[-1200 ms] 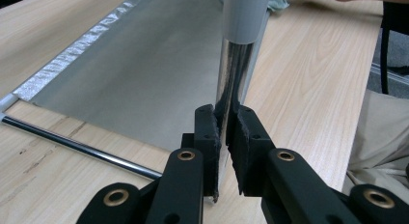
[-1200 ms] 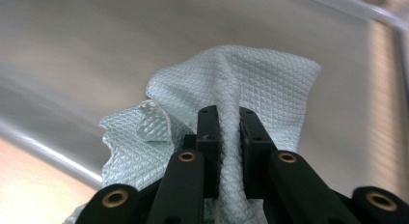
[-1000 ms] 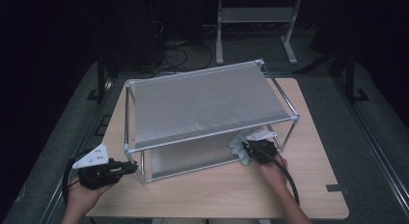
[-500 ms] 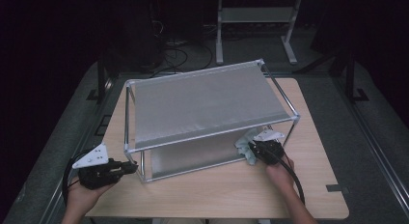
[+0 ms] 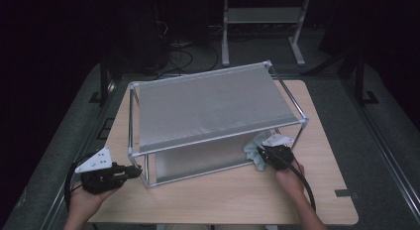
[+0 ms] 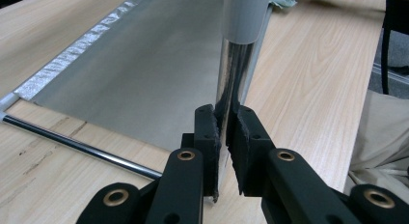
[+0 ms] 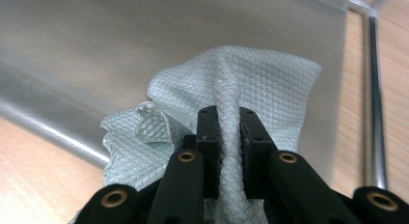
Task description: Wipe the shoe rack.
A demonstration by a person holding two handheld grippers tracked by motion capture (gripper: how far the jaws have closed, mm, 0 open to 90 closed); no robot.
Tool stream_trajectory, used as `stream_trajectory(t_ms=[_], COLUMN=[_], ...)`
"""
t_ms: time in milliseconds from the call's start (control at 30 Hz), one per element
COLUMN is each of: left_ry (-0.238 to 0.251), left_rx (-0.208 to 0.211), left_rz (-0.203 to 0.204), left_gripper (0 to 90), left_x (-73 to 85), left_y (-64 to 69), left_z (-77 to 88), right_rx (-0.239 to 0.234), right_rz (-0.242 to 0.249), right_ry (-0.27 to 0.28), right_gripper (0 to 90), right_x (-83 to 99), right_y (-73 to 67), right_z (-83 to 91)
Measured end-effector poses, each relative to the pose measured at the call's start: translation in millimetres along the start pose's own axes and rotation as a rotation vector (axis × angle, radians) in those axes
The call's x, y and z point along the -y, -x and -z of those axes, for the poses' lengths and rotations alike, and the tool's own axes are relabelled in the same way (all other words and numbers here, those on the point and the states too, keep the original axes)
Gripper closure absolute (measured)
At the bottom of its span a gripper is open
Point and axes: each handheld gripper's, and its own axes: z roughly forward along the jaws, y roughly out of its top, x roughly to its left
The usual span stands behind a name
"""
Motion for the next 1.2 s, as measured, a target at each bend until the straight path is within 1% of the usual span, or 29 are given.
stream_trajectory(t_ms=[33, 100, 133, 200, 233, 267, 300, 333, 367, 400, 467, 567, 633, 700, 733, 767, 800, 833, 867, 900, 933, 1000, 1067, 1167, 1200], left_ry=[0.001, 0.002, 0.002, 0.003, 0.002, 0.001, 0.0, 0.0, 0.0, 0.0, 0.0, -0.003, -0.002, -0.001, -0.001, -0.002, -0.004, -0.005, -0.006, -0.006, -0.006, -0.005, -0.005, -0.006, -0.006], left_rx=[0.002, 0.003, 0.003, 0.005, 0.007, 0.009, 0.008, 0.007, 0.007, 0.005, 0.005, 0.002, 0.002, 0.003, 0.003, 0.004, 0.004, 0.004, 0.004, 0.005, 0.004, 0.003, 0.002, 0.001, 0.0], left_rz=[0.001, 0.001, 0.001, 0.001, 0.001, 0.001, 0.0, -0.001, 0.0, -0.001, 0.0, 0.0, 0.0, 0.0, -0.001, -0.002, -0.003, -0.005, -0.005, -0.006, -0.006, -0.004, -0.004, -0.004, -0.003], left_gripper=[81.3, 81.3, 81.3, 81.3, 81.3, 81.3, 81.3, 81.3, 81.3, 81.3, 81.3, 81.3, 81.3, 81.3, 81.3, 81.3, 81.3, 81.3, 81.3, 81.4, 81.3, 81.4, 81.4, 81.3, 81.4], left_x=[0.2, 0.4, 0.5, 0.6, 0.6, 0.6, 0.4, 0.3, 0.3, 0.2, 0.1, -0.5, -0.4, -0.2, -0.2, -0.3, -0.5, -0.6, -0.7, -0.9, -1.1, -1.1, -1.2, -1.1, -1.0], left_y=[-0.2, -0.3, -0.3, -0.6, -1.0, -1.2, -1.2, -1.1, -1.0, -0.8, -0.6, -0.3, -0.3, -0.5, -0.5, -0.5, -0.6, -0.6, -0.7, -0.9, -0.8, -1.0, -0.9, -0.9, -1.0], left_z=[0.0, 0.2, 0.2, 0.2, 0.3, 0.3, 0.3, 0.2, 0.3, 0.2, 0.1, -0.2, -0.3, -0.3, -0.2, -0.2, -0.1, 0.0, -0.1, -0.2, -0.4, -0.6, -0.7, -0.3, -0.2], right_rx=[-0.016, -0.002, -0.001, 0.042, 0.042, 0.054, 0.075, 0.075, 0.078, 0.094, 0.098, 0.109, 0.096, 0.065, 0.066, 0.076, 0.07, 0.076, 0.104, 0.096, 0.089, 0.091, 0.064, 0.022, 0.028], right_rz=[0.013, 0.047, 0.042, 0.043, 0.017, 0.004, 0.007, 0.005, -0.001, 0.006, -0.002, 0.001, -0.024, -0.029, -0.007, 0.013, -0.001, -0.014, -0.03, -0.054, -0.064, -0.053, -0.048, -0.021, 0.004], right_ry=[0.001, -0.004, -0.007, -0.021, -0.021, -0.021, -0.025, -0.022, -0.024, -0.03, -0.033, -0.033, -0.022, -0.003, 0.0, -0.004, -0.006, -0.008, -0.017, -0.016, -0.013, -0.009, 0.0, 0.012, 0.011], right_gripper=[81.0, 81.0, 81.0, 81.1, 81.1, 81.1, 81.1, 81.1, 81.1, 81.1, 81.1, 81.2, 81.2, 81.2, 81.2, 81.1, 81.3, 81.3, 81.3, 81.3, 81.4, 81.4, 81.4, 81.3, 81.3], right_x=[-0.7, -1.6, -1.3, 1.6, 3.9, 5.8, 7.2, 8.8, 9.7, 9.9, 10.3, 9.8, 8.6, 7.1, 6.0, 5.2, 5.1, 5.6, 7.1, 8.1, 8.3, 6.8, 3.4, -2.8, -4.3], right_y=[-3.4, -5.8, -4.0, 2.1, 6.4, 9.3, 10.7, 12.7, 13.5, 13.9, 15.1, 13.5, 11.3, 7.0, 4.1, 3.3, 4.3, 5.8, 9.5, 12.6, 13.4, 9.4, 2.3, -10.9, -12.3], right_z=[0.0, 0.1, 0.6, 2.8, 4.2, 5.7, 7.2, 8.0, 8.9, 9.5, 9.9, 9.0, 7.1, 4.1, 2.9, 2.6, 2.6, 3.1, 3.7, 4.2, 4.3, 2.8, -0.4, -6.4, -7.9])
